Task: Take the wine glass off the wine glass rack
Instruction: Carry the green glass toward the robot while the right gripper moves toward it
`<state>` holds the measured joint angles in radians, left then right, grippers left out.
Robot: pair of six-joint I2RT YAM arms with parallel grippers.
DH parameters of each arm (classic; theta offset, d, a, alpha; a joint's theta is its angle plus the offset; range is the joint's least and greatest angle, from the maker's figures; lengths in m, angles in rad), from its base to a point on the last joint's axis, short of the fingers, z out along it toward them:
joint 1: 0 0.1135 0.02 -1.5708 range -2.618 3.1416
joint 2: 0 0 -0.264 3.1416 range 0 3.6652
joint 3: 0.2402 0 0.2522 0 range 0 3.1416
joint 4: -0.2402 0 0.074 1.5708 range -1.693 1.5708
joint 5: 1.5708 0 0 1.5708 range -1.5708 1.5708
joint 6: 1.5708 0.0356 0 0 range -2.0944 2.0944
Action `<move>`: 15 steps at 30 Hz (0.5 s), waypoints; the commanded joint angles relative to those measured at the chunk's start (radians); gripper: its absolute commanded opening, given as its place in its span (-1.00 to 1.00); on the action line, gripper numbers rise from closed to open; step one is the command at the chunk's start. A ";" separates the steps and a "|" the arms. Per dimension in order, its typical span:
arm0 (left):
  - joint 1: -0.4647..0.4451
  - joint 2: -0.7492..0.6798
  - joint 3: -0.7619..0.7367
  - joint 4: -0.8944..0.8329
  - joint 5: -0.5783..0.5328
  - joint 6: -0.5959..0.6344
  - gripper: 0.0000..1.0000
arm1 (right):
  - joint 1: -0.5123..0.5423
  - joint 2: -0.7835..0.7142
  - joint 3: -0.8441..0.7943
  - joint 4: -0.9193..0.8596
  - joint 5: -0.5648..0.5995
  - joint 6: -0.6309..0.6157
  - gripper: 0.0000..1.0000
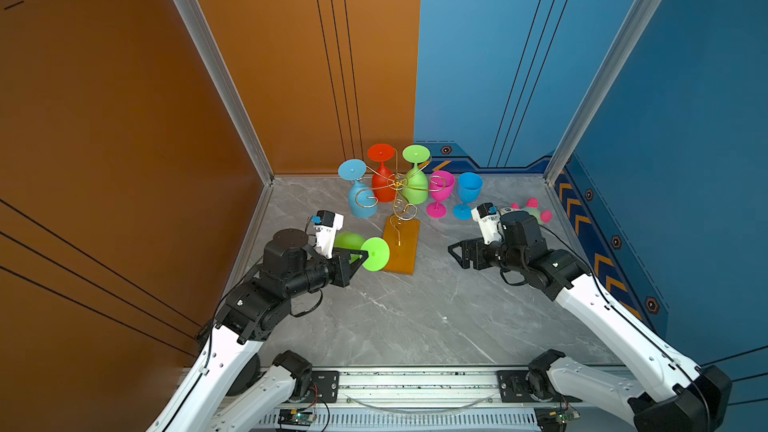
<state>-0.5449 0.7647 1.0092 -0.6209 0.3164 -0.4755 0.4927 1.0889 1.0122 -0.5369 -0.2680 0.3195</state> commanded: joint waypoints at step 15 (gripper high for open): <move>-0.573 0.058 -0.147 -0.015 -0.603 0.644 -1.00 | 0.049 0.067 0.110 -0.090 -0.092 0.027 0.74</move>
<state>-1.0618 0.8059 0.8925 -0.6434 -0.1574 0.0074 0.5335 1.1488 1.0813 -0.5907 -0.3302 0.3241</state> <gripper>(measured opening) 0.056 0.870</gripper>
